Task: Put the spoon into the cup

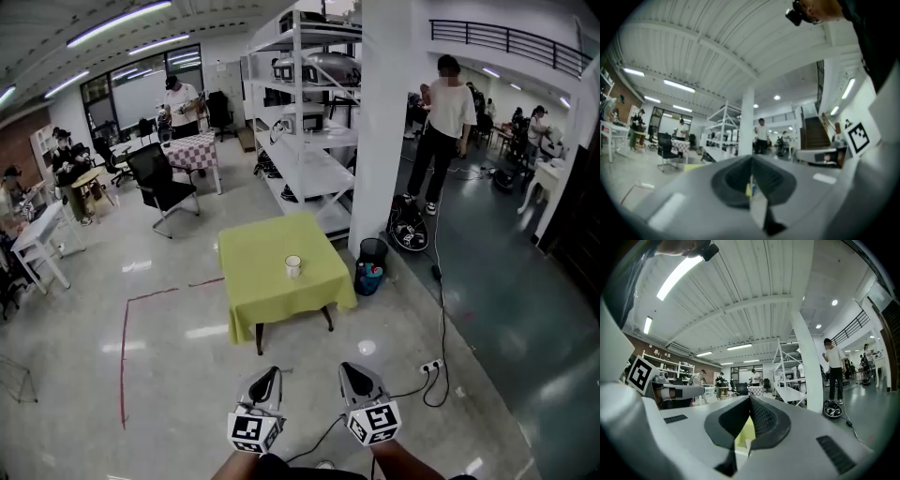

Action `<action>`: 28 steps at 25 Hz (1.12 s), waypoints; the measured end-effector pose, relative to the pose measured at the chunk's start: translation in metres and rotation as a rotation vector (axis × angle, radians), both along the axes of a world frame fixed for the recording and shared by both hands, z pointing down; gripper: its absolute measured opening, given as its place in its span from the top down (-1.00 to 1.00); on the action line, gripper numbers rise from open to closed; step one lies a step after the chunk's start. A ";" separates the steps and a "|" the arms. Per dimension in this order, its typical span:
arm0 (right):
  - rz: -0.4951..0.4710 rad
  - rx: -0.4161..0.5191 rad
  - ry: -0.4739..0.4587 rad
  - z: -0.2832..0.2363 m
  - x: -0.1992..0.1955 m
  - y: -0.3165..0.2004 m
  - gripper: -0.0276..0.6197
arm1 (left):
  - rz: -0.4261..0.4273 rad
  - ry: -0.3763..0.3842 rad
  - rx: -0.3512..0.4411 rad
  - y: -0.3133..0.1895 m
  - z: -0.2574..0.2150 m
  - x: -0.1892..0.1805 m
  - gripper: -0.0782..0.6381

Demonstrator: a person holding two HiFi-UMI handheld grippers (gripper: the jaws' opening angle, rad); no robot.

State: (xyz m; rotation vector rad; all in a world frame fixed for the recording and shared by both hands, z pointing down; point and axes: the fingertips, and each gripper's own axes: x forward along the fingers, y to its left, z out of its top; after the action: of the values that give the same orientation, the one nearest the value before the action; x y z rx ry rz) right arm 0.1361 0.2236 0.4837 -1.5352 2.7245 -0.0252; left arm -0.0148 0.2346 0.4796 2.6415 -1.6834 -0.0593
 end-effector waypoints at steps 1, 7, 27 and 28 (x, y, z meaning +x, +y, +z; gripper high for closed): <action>-0.005 0.000 0.000 0.000 0.000 0.000 0.90 | -0.003 0.003 -0.005 -0.001 0.001 0.001 0.76; -0.014 -0.001 0.001 -0.001 0.003 -0.014 0.90 | -0.016 0.017 -0.020 -0.023 0.003 0.003 0.76; 0.009 0.044 0.075 -0.018 -0.077 -0.180 0.90 | 0.003 0.056 0.014 -0.199 -0.010 -0.075 0.76; 0.011 0.042 0.074 -0.019 -0.083 -0.186 0.90 | 0.002 0.052 0.010 -0.204 -0.008 -0.081 0.76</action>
State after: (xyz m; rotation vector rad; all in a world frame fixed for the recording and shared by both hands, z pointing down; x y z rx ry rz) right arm 0.0532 0.0373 0.4648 -1.5714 2.7528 0.0898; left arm -0.0959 0.0305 0.4717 2.6248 -1.6687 -0.1360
